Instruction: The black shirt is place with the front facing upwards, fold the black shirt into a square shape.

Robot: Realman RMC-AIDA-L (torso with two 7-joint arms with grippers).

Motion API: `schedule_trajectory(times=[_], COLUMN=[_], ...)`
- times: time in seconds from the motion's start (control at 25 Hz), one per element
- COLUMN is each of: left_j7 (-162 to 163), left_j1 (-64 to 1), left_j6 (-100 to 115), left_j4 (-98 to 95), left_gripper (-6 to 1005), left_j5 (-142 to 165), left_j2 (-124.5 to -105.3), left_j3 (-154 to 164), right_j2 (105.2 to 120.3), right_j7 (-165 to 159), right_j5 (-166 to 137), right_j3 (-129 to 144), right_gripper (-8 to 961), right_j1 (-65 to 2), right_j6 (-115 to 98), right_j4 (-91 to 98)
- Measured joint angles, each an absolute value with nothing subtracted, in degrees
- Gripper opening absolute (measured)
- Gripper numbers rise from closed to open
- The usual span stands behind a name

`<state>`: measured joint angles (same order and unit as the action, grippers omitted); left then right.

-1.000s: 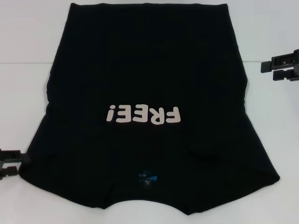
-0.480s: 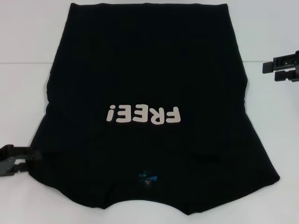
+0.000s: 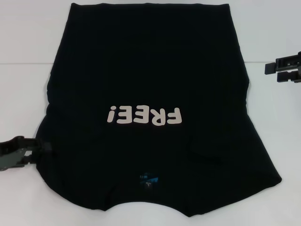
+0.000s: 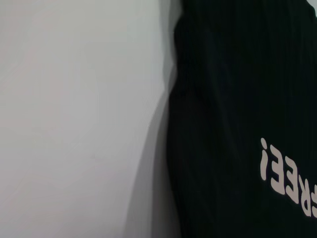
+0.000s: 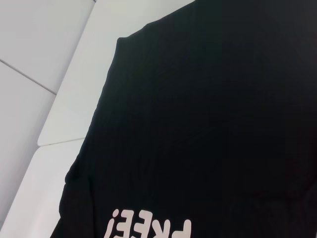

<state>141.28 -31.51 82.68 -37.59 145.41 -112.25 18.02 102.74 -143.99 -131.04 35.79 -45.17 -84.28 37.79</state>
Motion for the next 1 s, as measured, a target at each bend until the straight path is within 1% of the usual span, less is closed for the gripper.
schedule_trajectory(times=[0.24, 0.44, 0.88, 1.0], left_j7=[142.0, 142.5, 142.3, 141.6], left_j1=[-32.8, -33.0, -32.9, -32.9], left_j6=[80.5, 80.4, 80.5, 80.8], left_j4=[-36.0, -36.2, -36.4, -36.4], left_gripper=[598, 558, 345, 227], left_j5=[145.5, 145.2, 145.5, 145.2], left_j2=[-112.02, -112.36, -112.22, -112.11], left_j3=[20.1, 21.3, 21.4, 21.3], right_j2=[102.69, 102.53, 102.17, 102.01], right_j7=[-144.0, -144.1, -143.7, -143.6], right_j5=[-131.0, -131.0, -131.1, -133.1], right_j3=[35.8, 35.8, 36.3, 36.4], right_gripper=[628, 627, 628, 628], right_j1=[-45.1, -44.8, -44.0, -43.5], right_j6=[-84.4, -84.6, -86.7, -88.6], right_j4=[37.8, 37.8, 37.9, 38.3])
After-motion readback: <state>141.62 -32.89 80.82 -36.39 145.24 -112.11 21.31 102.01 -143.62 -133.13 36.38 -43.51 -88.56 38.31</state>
